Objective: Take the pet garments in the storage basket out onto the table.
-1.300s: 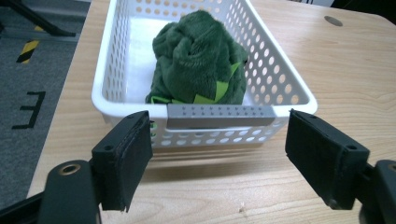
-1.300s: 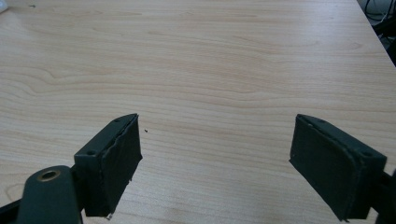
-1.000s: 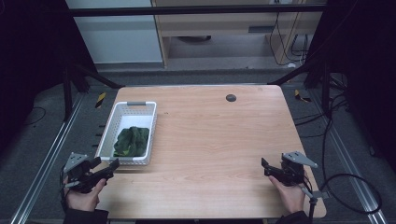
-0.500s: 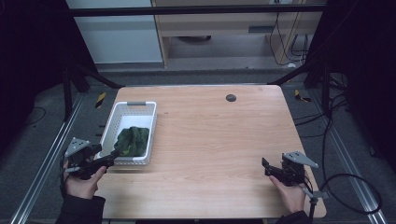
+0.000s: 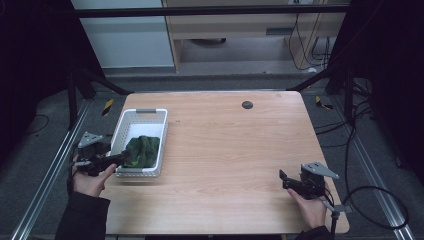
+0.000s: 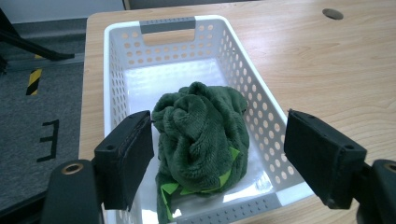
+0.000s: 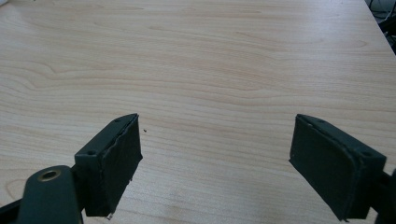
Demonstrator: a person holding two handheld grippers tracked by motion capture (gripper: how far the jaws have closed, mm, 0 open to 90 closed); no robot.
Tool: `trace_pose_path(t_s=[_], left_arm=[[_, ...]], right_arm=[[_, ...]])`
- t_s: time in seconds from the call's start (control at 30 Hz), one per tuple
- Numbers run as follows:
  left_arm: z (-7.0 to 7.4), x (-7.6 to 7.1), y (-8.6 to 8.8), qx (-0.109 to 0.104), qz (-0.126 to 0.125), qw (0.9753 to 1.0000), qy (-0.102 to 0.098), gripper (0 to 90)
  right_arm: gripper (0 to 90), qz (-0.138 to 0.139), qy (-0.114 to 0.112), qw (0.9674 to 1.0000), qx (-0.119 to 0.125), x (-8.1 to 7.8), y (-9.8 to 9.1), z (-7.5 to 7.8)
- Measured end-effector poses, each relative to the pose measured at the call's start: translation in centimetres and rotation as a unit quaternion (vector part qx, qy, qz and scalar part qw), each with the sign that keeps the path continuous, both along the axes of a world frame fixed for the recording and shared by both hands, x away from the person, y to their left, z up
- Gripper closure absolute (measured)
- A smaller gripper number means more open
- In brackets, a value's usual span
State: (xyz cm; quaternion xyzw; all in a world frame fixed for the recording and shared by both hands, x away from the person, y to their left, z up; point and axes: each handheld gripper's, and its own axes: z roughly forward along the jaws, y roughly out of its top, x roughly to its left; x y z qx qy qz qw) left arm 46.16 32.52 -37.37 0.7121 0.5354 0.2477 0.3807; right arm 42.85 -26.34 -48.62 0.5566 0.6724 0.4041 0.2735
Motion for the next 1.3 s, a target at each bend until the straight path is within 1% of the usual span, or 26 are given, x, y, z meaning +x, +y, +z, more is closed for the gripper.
trace_pose_path(t_s=[0.07,0.1,0.17,0.2,0.33,0.47,0.67,0.8,0.83,0.87,0.9,1.0,1.07,1.1,1.2,1.3], left_arm=[[0.1,0.4,-0.1,0.007,-0.002,1.0000,0.003,23.0],[0.2,0.6,-0.2,0.010,-0.004,0.9999,0.008,22.9],[0.2,1.0,-0.3,0.008,-0.005,0.9999,0.013,22.6],[0.2,1.2,-0.3,0.010,-0.007,0.9998,0.018,22.5],[0.0,2.0,-0.5,0.025,-0.007,0.9992,0.030,22.4],[-0.2,2.8,-0.6,0.032,-0.009,0.9985,0.044,21.8],[-0.7,3.9,-0.9,0.038,-0.009,0.9975,0.059,21.3],[-0.8,4.6,-1.0,0.051,-0.010,0.9961,0.072,21.1],[-0.8,4.6,-1.0,0.051,-0.010,0.9961,0.072,20.9],[-0.9,4.8,-1.0,0.056,-0.011,0.9953,0.078,20.9],[-1.0,5.0,-1.0,0.058,-0.011,0.9950,0.081,20.7],[-1.1,5.4,-1.1,0.060,-0.014,0.9942,0.088,20.6],[-1.2,5.6,-1.2,0.062,-0.019,0.9932,0.096,20.4],[-1.2,5.7,-1.3,0.063,-0.020,0.9929,0.100,20.3],[-1.4,6.1,-1.5,0.067,-0.022,0.9915,0.109,19.8],[-1.6,6.4,-1.6,0.072,-0.022,0.9906,0.114,19.6]], right_arm=[[16.3,0.001,0.000,1.0000,0.000,0.0,0.0,0.0],[16.3,0.001,0.000,1.0000,0.000,0.0,0.0,0.0],[16.1,0.002,-0.001,1.0000,-0.002,0.1,0.0,0.0],[16.1,0.002,0.000,1.0000,-0.002,0.1,0.0,0.0],[16.0,0.003,0.000,1.0000,-0.002,0.1,0.0,0.0],[16.0,0.003,0.000,1.0000,0.000,0.1,0.0,0.0],[16.0,0.003,0.000,1.0000,-0.001,0.1,0.1,0.0],[16.0,0.004,0.001,1.0000,-0.001,0.2,0.1,0.0],[16.0,0.003,0.001,1.0000,0.000,0.2,0.1,0.0],[16.0,0.003,0.001,1.0000,0.000,0.2,0.1,0.0],[15.9,0.004,0.002,1.0000,-0.001,0.2,0.1,0.0],[15.8,0.004,0.004,1.0000,0.001,0.2,0.1,0.0],[15.6,0.005,0.003,1.0000,-0.003,0.2,0.1,-0.1],[15.5,0.005,0.005,1.0000,-0.001,0.2,0.1,-0.1],[15.2,0.007,0.009,0.9999,-0.003,0.3,0.1,-0.2],[15.1,0.007,0.009,0.9999,-0.003,0.3,0.1,-0.2]])
